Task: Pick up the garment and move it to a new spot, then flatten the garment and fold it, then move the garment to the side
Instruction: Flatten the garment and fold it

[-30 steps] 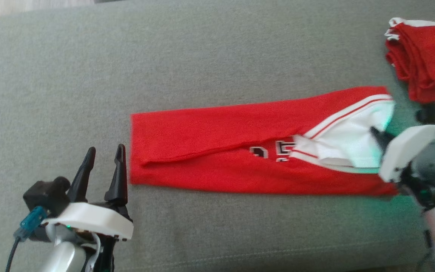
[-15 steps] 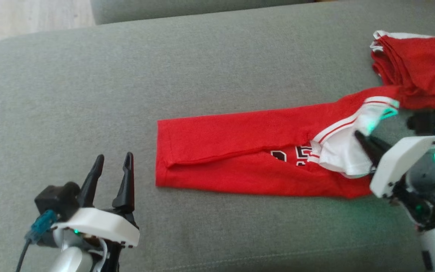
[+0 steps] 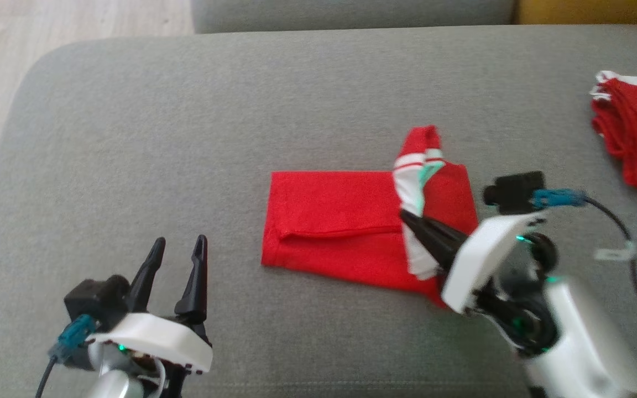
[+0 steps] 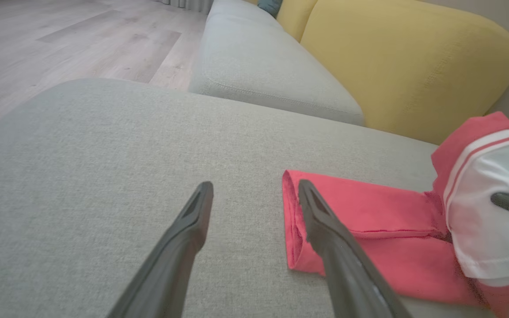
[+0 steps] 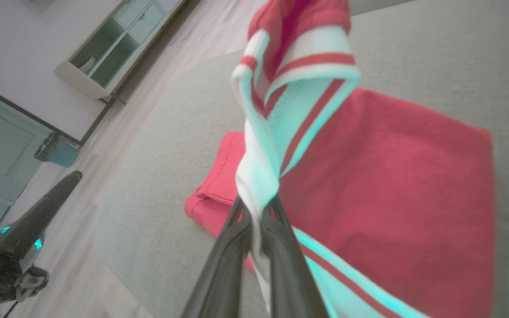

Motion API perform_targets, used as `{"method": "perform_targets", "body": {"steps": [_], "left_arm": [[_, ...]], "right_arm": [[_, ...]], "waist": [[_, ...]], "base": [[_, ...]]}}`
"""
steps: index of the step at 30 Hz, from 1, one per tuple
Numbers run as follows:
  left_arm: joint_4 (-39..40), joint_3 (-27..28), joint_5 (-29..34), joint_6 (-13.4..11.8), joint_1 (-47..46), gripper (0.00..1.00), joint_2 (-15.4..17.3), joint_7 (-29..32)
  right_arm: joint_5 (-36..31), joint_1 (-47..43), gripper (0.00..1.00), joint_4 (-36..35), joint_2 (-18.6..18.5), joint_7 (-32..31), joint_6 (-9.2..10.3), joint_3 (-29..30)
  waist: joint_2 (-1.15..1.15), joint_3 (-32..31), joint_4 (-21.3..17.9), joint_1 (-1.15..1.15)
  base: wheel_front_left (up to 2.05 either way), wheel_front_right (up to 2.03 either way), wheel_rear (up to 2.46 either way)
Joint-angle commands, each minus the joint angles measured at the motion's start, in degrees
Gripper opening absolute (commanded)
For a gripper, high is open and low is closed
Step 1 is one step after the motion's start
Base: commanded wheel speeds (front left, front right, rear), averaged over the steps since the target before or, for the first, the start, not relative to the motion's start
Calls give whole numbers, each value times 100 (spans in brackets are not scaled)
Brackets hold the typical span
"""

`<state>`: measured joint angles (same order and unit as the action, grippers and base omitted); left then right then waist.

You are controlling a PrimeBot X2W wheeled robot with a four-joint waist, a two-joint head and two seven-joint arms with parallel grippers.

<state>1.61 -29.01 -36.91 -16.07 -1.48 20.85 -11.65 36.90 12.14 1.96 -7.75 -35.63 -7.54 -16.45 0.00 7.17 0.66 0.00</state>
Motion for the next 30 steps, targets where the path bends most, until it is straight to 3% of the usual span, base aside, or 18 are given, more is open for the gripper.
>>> {"method": "perform_targets", "body": {"steps": [1, 10, 20, 21, 23, 30], "left_arm": [[176, 189, 10, 16, -247, 100, 61, 1], [110, 16, 61, 102, -443, 100, -51, 20], [-139, -147, 53, 183, -591, 100, -209, 25], [-156, -154, 48, 189, -595, 100, -219, 20], [-191, -160, 37, 199, -596, 100, -231, 8], [-220, -118, 15, 167, -563, 100, -204, -26]], "right_arm": [[23, 377, 0, -129, 113, 109, 5, -156], [351, 1125, 0, 1150, 480, 736, 5, -801], [1626, 2135, 0, 2975, 486, 1780, 5, -1661], [1699, 2224, 15, 3115, 486, 1873, 5, -1748], [1884, 2382, 100, 3342, 486, 2051, 5, -1909], [2430, 2829, 100, 3570, 487, 2646, 5, -2419]], "waist": [[0, 43, 93, 0], [0, 216, 560, 0], [0, 257, 1020, 0], [0, 254, 1034, 0], [0, 239, 1047, 0], [0, 211, 874, 0]], "base": [[0, 0, 0], [0, 0, 0], [0, 0, 0], [0, 0, 0], [0, 0, 0], [0, 0, 0]]}}
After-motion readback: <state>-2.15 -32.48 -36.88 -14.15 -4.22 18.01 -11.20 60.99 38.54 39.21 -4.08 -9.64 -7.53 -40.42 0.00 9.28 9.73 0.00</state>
